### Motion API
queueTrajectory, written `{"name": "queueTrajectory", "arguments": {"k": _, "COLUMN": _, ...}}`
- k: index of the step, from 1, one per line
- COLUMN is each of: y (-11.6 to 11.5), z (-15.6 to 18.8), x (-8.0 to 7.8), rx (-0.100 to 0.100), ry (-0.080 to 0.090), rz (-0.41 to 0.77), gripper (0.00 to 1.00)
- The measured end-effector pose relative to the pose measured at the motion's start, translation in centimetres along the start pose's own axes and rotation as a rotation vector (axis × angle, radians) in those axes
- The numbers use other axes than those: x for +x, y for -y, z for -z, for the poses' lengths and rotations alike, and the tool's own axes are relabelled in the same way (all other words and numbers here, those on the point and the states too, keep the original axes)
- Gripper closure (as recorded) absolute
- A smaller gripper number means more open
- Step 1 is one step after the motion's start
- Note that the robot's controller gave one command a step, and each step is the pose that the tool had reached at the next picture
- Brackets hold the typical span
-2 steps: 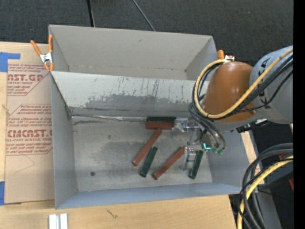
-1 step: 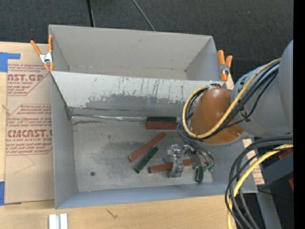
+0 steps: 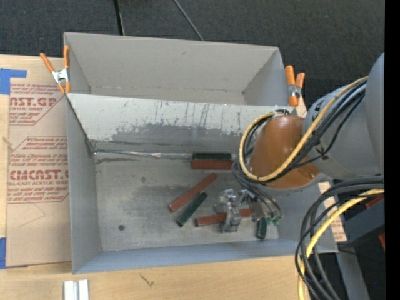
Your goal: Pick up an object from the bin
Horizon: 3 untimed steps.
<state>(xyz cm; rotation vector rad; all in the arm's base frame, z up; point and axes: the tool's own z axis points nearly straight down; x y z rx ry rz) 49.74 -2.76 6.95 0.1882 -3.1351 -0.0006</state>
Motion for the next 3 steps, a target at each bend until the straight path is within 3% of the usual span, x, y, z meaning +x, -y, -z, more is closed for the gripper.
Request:
{"name": "queueTrajectory", "arguments": {"k": 1, "y": -2.1, "z": 10.9, "x": -1.9, "rx": 0.0, "ry": 0.002, "rz": -0.033, "gripper": 1.0}}
{"name": "queueTrajectory", "arguments": {"k": 2, "y": -2.1, "z": 11.0, "x": -1.9, "rx": 0.0, "ry": 0.002, "rz": -0.032, "gripper": 1.0}}
{"name": "queueTrajectory", "arguments": {"k": 3, "y": -2.8, "z": 14.3, "x": -1.4, "rx": -0.001, "ry": -0.002, "rz": -0.062, "gripper": 1.0}}
